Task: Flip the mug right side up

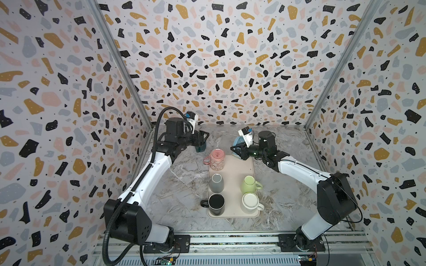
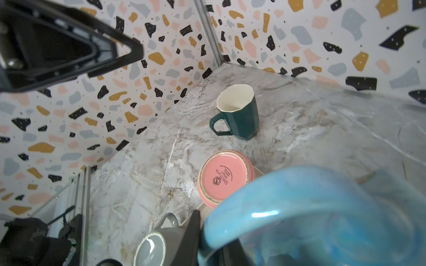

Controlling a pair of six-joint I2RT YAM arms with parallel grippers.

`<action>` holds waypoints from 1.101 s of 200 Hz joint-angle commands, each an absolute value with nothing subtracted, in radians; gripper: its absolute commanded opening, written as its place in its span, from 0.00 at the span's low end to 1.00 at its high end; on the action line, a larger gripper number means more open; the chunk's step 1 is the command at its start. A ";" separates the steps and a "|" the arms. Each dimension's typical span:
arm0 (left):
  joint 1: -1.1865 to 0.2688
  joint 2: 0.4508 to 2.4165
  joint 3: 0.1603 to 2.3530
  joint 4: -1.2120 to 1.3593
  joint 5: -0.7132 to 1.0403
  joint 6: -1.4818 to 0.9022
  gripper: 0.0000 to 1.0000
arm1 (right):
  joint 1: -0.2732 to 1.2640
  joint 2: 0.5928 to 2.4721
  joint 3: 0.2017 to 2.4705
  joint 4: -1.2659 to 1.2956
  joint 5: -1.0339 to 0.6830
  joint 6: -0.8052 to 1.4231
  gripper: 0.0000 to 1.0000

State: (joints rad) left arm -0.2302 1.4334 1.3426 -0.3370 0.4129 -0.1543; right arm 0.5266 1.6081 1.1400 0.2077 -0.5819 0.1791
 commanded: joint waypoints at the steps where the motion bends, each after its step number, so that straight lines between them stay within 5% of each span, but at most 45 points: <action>1: -0.235 1.447 1.386 -0.463 0.511 -0.091 0.62 | 0.550 1.506 1.182 0.209 -0.541 -0.092 0.00; 86: -0.263 1.462 1.510 -0.645 0.713 0.000 0.62 | 0.691 1.443 1.180 0.051 -0.393 -0.435 0.00; 220: -0.387 1.515 1.565 -0.769 0.745 0.069 0.62 | 0.785 1.417 1.170 0.034 -0.281 -0.571 0.00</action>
